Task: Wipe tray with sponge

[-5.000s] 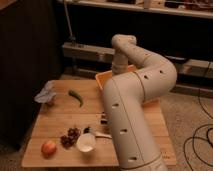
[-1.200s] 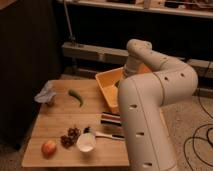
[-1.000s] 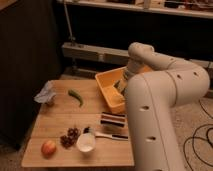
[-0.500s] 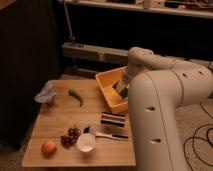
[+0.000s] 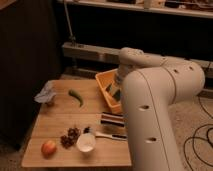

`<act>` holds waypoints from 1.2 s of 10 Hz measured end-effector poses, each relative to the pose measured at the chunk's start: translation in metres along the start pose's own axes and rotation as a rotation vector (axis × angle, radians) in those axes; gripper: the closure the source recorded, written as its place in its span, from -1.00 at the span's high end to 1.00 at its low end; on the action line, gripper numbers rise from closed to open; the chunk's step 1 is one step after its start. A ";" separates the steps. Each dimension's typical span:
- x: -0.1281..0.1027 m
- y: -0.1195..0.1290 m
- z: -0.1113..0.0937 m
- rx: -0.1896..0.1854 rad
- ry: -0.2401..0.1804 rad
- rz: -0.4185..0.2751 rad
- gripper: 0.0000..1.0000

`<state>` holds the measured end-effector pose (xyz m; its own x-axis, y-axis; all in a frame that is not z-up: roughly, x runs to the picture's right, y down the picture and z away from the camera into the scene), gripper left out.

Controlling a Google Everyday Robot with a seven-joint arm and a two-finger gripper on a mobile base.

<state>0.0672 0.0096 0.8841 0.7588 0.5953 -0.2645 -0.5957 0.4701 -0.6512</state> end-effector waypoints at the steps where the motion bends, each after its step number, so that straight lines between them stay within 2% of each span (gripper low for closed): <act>1: 0.008 0.002 -0.003 -0.008 0.014 -0.003 -1.00; 3: 0.037 -0.002 -0.013 -0.007 0.038 0.011 -1.00; 5: 0.061 -0.024 -0.026 0.007 0.037 0.064 -1.00; 9: 0.050 -0.073 -0.034 0.041 0.010 0.132 -1.00; 11: 0.041 -0.084 -0.030 0.047 0.006 0.139 -1.00; 12: 0.029 -0.086 -0.023 0.045 0.002 0.131 -1.00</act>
<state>0.1463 -0.0284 0.9164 0.6741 0.6522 -0.3467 -0.7011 0.4173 -0.5782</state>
